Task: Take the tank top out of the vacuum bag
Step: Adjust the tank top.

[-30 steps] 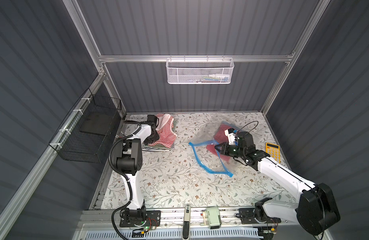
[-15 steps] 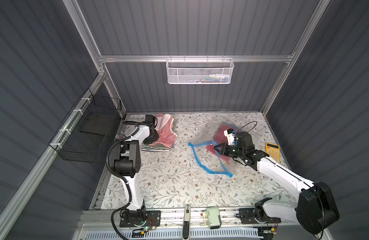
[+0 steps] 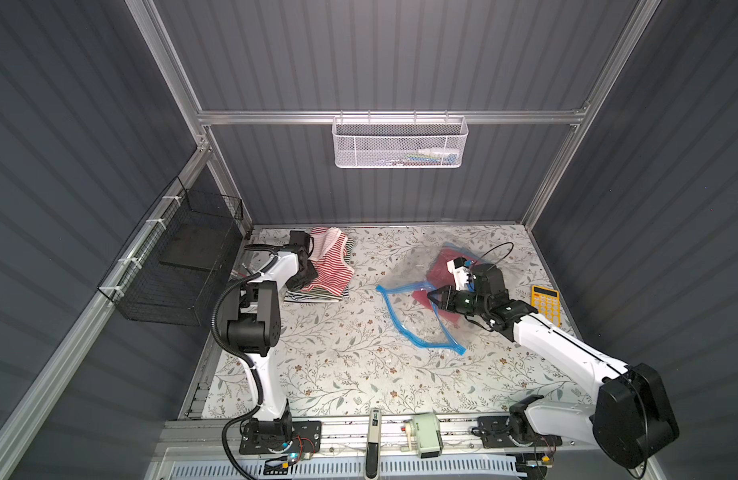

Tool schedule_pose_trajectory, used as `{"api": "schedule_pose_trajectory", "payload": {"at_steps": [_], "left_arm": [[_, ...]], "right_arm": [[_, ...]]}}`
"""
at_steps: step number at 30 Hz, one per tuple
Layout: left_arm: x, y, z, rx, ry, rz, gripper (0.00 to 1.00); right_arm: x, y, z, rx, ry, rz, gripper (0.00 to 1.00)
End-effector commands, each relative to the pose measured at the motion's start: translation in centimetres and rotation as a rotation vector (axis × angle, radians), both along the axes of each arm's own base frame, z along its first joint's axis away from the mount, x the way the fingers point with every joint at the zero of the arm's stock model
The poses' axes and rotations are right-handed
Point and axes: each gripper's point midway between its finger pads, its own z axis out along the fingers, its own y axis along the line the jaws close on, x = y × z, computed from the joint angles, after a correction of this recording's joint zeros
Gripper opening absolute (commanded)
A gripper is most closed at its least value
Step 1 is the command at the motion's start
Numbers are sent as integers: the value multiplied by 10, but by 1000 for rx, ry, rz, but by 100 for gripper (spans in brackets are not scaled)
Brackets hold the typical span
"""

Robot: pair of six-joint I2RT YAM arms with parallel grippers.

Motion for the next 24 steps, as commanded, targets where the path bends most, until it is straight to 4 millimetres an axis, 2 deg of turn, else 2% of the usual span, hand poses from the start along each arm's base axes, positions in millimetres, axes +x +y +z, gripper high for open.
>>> {"api": "schedule_pose_trajectory", "payload": {"at_steps": [1,6,11,18,24], "left_arm": [[3,4,14,22,-14,-8,0],[2,20,41,114,-57,12,0],[-7,38,54,199,-83,77,0],[-11,42,40,214,-57,97,0],[-27,52,31,253,-27,149,0]], "right_arm": [[-2,3,4,14,-14,12,0],[-2,4,3,17,-10,10,0],[-2,4,2,27,-8,10,0],[-4,4,2,29,-7,11,0],[-4,4,1,28,-4,9,0]]}}
